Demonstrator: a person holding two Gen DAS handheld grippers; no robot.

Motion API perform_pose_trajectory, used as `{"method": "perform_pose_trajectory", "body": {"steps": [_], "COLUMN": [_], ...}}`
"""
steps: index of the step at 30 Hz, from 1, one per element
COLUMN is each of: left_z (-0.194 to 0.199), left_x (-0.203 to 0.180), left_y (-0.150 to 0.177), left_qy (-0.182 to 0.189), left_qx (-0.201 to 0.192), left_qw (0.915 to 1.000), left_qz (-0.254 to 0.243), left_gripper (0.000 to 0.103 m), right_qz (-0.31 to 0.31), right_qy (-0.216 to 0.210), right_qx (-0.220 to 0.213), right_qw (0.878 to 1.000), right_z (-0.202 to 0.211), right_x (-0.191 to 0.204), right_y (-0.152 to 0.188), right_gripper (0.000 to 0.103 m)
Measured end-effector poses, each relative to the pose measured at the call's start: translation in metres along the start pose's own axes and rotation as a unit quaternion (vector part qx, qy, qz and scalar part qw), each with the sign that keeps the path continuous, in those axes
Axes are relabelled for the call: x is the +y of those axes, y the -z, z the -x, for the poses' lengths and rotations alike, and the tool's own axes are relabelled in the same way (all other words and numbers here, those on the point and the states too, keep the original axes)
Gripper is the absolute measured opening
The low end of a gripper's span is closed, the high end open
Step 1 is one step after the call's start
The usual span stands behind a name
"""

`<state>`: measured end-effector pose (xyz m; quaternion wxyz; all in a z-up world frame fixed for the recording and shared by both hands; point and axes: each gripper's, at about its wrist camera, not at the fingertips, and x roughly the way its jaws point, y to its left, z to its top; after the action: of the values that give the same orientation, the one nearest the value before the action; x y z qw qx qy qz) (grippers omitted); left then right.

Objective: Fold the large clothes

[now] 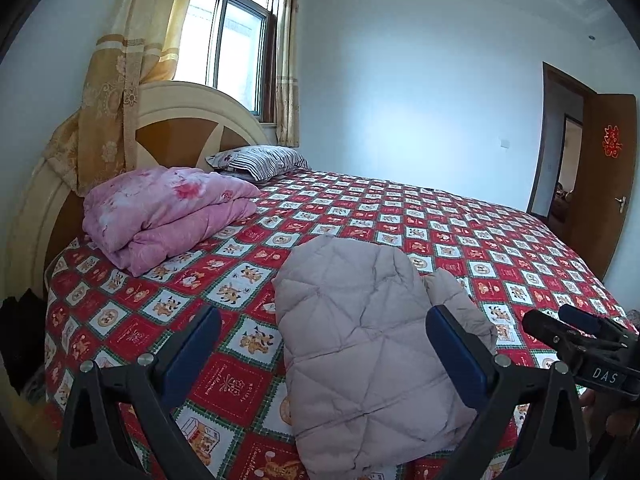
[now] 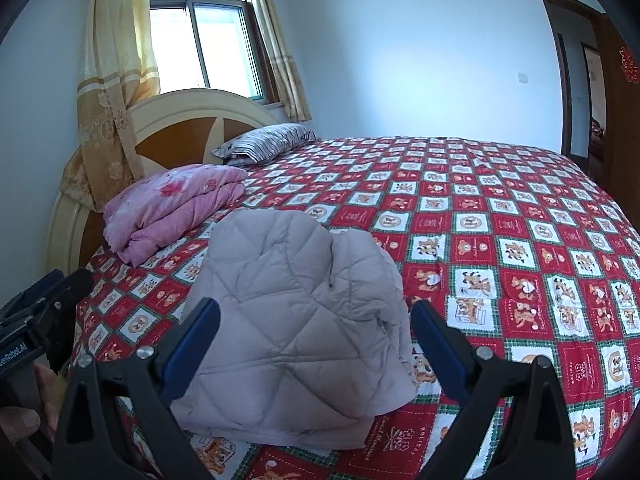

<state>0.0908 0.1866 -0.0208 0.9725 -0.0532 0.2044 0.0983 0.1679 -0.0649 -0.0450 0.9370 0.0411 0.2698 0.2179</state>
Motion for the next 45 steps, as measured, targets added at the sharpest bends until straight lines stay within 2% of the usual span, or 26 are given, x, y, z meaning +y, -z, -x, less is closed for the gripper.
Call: {"method": "perform_pose_trajectory", "body": {"steps": [22, 31, 45], "left_z": [-0.006, -0.014, -0.012], "left_x": [-0.001, 0.002, -0.016], "left_y": [0.004, 0.005, 0.004], "left_qy": [0.006, 0.004, -0.004], "left_qx": [0.011, 0.038, 0.026], "left_qw": [0.9999, 0.9990, 0.9989], "left_qz": [0.004, 0.021, -0.038], "left_gripper": [0.102, 0.102, 0.102], "right_qz": [0.001, 0.000, 0.006], "right_qy": [0.000, 0.001, 0.003], "right_qx": [-0.007, -0.008, -0.006], "right_qw": [1.000, 1.000, 1.000], "right_z": [0.003, 0.003, 0.003], "right_x": [0.001, 0.000, -0.002], "right_y": [0.000, 0.001, 0.001], "right_gripper": [0.098, 0.099, 0.099]}}
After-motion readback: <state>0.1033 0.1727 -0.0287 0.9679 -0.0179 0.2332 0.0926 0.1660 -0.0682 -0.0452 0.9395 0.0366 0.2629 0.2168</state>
